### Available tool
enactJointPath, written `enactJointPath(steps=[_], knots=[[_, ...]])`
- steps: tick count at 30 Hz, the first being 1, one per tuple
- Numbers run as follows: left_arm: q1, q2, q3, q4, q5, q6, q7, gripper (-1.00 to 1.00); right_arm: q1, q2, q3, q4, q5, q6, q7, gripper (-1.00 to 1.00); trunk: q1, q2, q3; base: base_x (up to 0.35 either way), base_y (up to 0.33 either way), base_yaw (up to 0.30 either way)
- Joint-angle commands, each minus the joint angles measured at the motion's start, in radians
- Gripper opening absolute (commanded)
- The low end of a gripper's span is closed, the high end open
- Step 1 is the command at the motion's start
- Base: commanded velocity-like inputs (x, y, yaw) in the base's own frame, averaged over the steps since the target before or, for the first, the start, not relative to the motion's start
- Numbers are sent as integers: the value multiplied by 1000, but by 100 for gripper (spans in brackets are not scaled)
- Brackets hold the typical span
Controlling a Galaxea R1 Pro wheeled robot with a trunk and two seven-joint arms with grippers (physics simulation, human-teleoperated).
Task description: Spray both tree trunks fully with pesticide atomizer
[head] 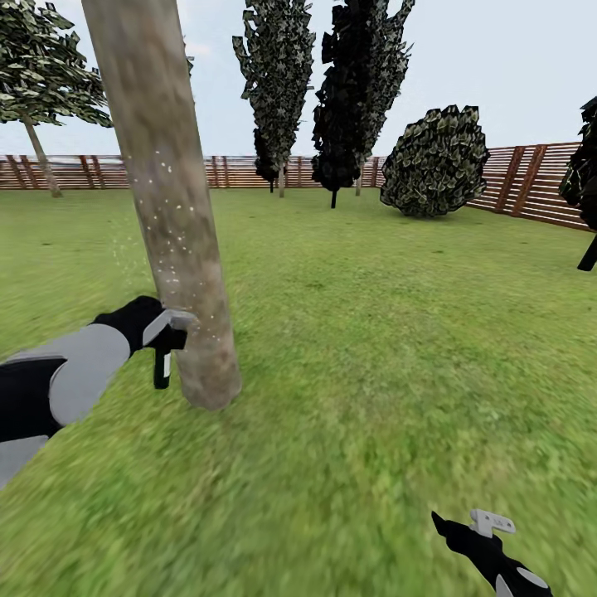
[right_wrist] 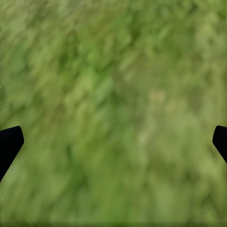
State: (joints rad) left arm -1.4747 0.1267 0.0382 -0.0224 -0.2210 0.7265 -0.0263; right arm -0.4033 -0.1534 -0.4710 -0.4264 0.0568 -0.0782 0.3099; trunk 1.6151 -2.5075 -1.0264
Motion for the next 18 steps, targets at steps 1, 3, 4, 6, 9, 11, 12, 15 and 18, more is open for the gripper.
enactJointPath(steps=[1, 3, 4, 6, 9, 11, 12, 15, 18], knots=[[21, -1, -2, -1, -2, -11, 0, -100, 0, 0, 0, 0, 0, 0, 0, 100, 0, 0, 0, 0, 0, 0], [59, -1, -2, -1, -1, -31, 1, -100, 0, 0, 1, 0, 0, 0, 0, 100, 0, 0, 0, 0, 0, 0], [83, -1, -2, -1, -1, -54, 1, -100, 0, 0, 2, 0, 0, 0, 0, 100, 0, 0, 0, 0, 0, 0], [151, -1, -1, -1, -1, -132, 4, -100, 0, 0, 3, 0, 1, 0, 0, 100, 0, 0, 0, 0, 0, 0], [167, -1, -1, 0, 1, -147, 4, -100, 0, 0, 2, -2, 1, 0, 0, 100, 0, 0, 0, 0, 0, 0], [218, -1, 0, -1, 6, -188, 5, -100, 0, -1, 3, -3, 2, 0, -1, 100, 0, 0, 0, 0, 0, 0], [251, -1, 1, -2, 8, -239, 5, -100, 0, -1, 3, -3, 2, 0, -1, 100, 0, 0, 0, 0, 0, 0], [334, -1, 7, 0, 29, -355, 4, -100, 0, -1, 3, -4, 2, 0, 0, 100, 0, 0, 0, 0, 0, 0], [412, -1, 21, -3, 159, -450, 3, -100, 0, -2, 2, -5, 2, 0, 0, 100, 0, 0, 0, -2, 0, 0]])
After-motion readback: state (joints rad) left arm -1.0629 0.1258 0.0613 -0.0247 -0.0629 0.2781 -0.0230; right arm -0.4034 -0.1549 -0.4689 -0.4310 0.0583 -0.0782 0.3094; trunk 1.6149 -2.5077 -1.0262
